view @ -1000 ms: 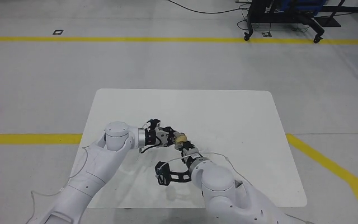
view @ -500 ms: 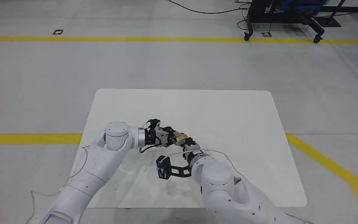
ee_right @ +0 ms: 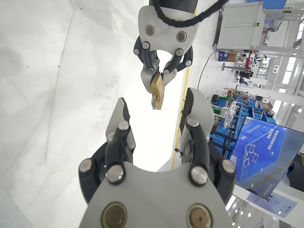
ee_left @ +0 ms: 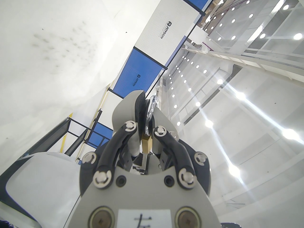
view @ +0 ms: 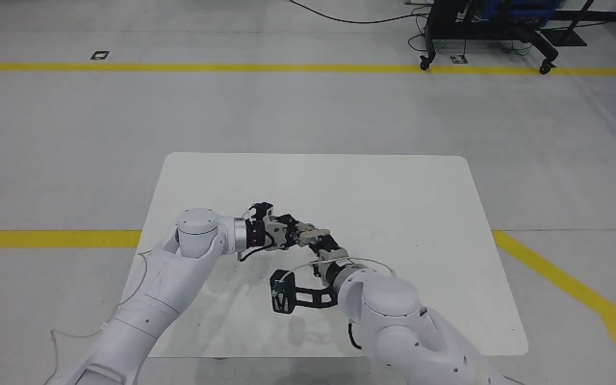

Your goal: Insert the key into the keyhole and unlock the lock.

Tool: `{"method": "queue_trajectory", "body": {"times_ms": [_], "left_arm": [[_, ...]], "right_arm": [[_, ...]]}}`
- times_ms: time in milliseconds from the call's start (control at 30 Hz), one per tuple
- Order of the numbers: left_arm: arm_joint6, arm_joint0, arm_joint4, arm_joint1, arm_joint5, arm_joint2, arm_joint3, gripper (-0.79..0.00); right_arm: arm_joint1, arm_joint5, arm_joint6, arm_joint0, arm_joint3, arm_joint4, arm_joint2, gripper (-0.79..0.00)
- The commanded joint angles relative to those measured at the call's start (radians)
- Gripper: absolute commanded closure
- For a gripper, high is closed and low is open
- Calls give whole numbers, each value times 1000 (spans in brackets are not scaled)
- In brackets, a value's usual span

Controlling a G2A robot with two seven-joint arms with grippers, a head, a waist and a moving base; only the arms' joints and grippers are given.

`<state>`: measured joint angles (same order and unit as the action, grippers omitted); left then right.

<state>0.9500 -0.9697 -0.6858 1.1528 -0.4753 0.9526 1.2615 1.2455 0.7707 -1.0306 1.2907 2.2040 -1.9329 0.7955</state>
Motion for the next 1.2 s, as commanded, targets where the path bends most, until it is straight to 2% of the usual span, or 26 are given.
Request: {"method": "queue_trajectory", "body": {"times_ms": [0, 67, 100, 133, 200, 300, 433, 533, 633, 800, 900, 1167], "left_arm": [[-2, 0, -1, 0, 4, 3, 0, 0], [-1, -1, -4, -1, 9, 9, -2, 0], [-2, -1, -5, -2, 14, 11, -2, 0], [-3, -2, -7, -2, 17, 14, -2, 0], [-5, -3, -7, -2, 36, 20, 1, 0], [-6, -5, -1, -3, 72, 25, 8, 0], [2, -8, 9, -2, 118, 24, 21, 0], [24, -8, 23, -1, 138, 16, 28, 0], [40, -9, 34, -1, 164, 12, 36, 0], [61, -12, 37, 0, 186, 9, 43, 0], [73, -14, 41, 0, 195, 10, 49, 0], [110, -17, 52, -4, 227, 20, 63, 0]], "right_arm": [[-4, -3, 31, 17, 19, 39, 36, -489], [-10, -3, 85, 44, 40, 110, 92, -456], [-14, 0, 118, 61, 50, 152, 127, -369], [-19, 9, 150, 78, 57, 195, 164, -339], [-29, 35, 229, 120, 57, 314, 246, 0], [-45, 116, 317, 167, 19, 496, 355, 0], [-58, 205, 385, 178, -75, 716, 429, 0], [-63, 201, 411, 161, -135, 829, 449, 0], [-65, 150, 393, 130, -196, 915, 452, 0], [-64, 44, 293, 70, -214, 943, 406, 0], [-63, -6, 284, 46, -230, 964, 390, 0], [-71, 4, 306, 31, -244, 1032, 381, 0]]}}
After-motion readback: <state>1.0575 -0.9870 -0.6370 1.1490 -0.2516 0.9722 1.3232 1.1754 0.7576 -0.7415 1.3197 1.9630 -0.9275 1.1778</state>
